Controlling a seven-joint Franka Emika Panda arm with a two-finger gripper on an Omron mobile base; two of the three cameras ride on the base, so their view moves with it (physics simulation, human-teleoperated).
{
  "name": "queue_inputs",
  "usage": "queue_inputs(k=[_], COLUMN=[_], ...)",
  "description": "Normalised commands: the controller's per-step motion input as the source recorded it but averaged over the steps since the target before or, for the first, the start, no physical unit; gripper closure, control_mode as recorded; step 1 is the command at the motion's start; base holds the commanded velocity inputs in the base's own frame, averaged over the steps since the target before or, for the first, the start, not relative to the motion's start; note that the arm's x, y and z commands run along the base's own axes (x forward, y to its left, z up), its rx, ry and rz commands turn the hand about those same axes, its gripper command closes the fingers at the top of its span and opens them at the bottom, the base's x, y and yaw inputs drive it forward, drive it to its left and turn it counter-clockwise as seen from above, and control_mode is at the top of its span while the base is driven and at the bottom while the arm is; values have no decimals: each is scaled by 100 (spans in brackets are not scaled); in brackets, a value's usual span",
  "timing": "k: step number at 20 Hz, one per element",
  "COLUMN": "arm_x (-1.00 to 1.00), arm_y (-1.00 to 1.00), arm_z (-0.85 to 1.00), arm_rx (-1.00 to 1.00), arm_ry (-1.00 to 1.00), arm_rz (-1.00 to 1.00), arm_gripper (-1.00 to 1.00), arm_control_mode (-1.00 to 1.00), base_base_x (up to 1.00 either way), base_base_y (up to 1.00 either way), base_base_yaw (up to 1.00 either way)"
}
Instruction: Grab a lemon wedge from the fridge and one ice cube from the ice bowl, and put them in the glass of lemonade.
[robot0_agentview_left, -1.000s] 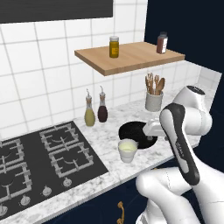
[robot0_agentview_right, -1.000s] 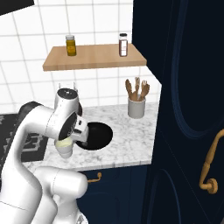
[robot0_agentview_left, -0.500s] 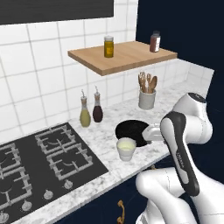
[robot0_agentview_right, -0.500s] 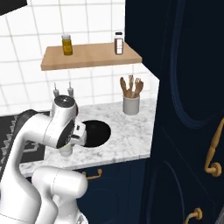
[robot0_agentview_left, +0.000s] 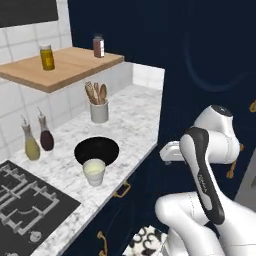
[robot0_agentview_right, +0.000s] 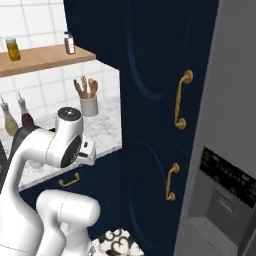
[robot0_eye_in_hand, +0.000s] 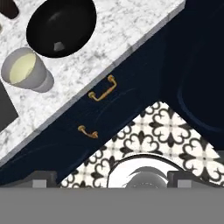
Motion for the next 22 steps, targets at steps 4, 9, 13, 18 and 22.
queue_inputs(k=[4,9,13,18,22], arm_x=[0,0,0,0,0], arm_y=[0,0,0,0,0], arm_z=[0,0,0,0,0], arm_rx=[0,0,0,0,0], arm_ry=[0,0,0,0,0], arm_rz=[0,0,0,0,0], arm_gripper=[-100,-100,-100,-100,-100], arm_control_mode=[100,100,100,100,100], base_base_x=[-49,-39,-13,0,-1], base_base_y=[-58,-42,-4,-4,-61], base_base_yaw=[-50,-56,-75,-82,-63])
